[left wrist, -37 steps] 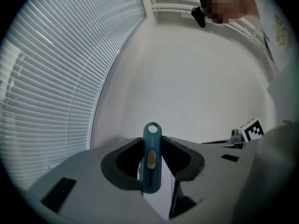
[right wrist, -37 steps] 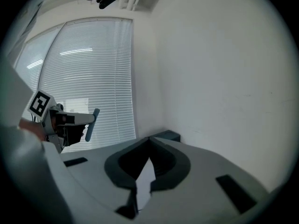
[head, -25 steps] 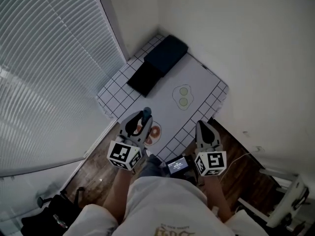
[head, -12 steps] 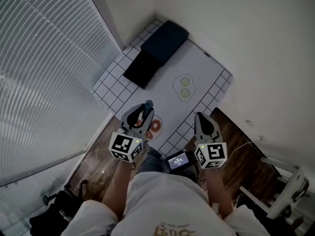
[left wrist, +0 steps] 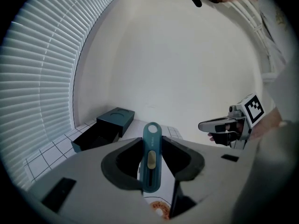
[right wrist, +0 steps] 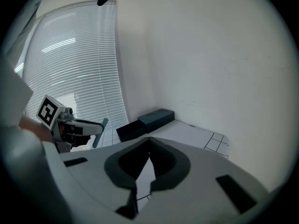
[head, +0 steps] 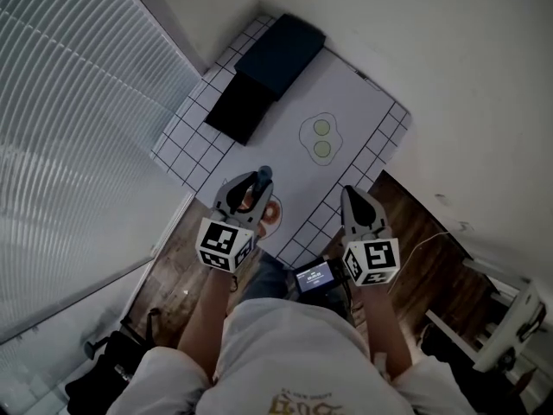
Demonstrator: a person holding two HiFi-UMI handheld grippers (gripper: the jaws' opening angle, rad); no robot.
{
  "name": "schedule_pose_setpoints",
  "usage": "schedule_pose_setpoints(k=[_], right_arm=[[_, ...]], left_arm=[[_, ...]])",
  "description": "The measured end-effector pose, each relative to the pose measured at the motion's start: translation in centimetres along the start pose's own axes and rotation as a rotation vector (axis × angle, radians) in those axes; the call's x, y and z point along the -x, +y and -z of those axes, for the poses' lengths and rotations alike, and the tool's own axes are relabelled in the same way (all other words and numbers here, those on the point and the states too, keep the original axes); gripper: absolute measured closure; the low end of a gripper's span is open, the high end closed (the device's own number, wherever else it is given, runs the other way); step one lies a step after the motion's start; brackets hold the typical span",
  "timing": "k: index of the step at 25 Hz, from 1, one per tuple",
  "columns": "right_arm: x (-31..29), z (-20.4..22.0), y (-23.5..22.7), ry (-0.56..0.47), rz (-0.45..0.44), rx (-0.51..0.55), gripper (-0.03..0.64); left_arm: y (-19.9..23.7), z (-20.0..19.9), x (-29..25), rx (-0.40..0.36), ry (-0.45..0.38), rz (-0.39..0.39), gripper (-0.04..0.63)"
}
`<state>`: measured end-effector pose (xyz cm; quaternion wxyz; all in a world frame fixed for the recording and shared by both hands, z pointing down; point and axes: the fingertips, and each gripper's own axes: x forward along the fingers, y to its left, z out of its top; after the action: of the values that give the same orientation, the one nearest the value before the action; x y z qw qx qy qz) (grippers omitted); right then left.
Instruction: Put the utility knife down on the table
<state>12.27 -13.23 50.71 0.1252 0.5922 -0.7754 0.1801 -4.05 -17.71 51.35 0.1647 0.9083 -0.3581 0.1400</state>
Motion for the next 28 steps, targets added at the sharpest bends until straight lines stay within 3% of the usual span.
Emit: schedule_pose_setpoints(k=[10,28], right_arm=[[-1.5,1.9,-0.7,0.032,-0.011,-0.032,0.609],[-2.9,5.9,-1.9,0.102,0.004,-0.065,0.609]], left_arm=[[-0.5,3.1,-2.3,-0.059,0.109,0.032,0.459],[-0.9,8.8,-5.7,-0.082,0.253,0.085,0.459]])
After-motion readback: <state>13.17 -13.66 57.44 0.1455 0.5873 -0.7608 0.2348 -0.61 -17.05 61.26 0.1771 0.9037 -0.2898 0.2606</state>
